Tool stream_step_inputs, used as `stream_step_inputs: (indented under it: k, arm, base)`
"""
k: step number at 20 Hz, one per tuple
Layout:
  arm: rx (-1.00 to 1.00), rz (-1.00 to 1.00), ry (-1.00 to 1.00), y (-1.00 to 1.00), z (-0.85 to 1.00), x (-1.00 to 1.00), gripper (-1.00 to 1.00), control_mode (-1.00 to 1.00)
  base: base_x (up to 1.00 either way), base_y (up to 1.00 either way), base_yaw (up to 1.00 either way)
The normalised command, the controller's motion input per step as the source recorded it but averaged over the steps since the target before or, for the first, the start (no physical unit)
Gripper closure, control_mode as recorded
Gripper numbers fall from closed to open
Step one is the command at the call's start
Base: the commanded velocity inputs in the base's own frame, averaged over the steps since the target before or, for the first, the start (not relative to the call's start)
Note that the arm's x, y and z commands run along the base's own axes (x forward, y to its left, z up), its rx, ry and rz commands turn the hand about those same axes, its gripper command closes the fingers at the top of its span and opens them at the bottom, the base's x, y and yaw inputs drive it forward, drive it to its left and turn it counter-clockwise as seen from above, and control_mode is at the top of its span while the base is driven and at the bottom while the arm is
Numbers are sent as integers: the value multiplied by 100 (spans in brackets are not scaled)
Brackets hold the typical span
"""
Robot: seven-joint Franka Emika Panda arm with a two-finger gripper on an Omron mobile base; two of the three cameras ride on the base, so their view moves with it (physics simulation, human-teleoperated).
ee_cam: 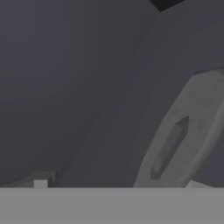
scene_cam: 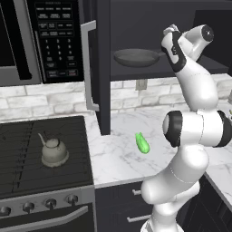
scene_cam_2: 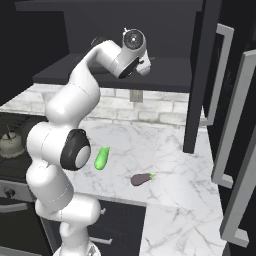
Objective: Pick the pan from the cabinet and place it on the stove. Then turn on the stove burner for the pan.
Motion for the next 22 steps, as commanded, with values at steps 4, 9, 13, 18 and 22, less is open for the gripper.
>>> stream_step_inputs:
  k: [4, 9, 13, 18, 22]
  arm:
    - [0, 0, 0, 0, -35, 45, -100, -100]
    - [0, 0, 0, 1, -30, 43, -100, -100]
    - [4, 0, 0, 4, -20, 34, -100, -100]
    - [4, 0, 0, 10, -19, 21, 100, -100]
    - [4, 0, 0, 11, -20, 15, 100, -100]
  base:
    - [0, 0, 0]
    - [0, 0, 0]
    - [0, 0, 0]
    - [0, 0, 0]
    - [0, 0, 0]
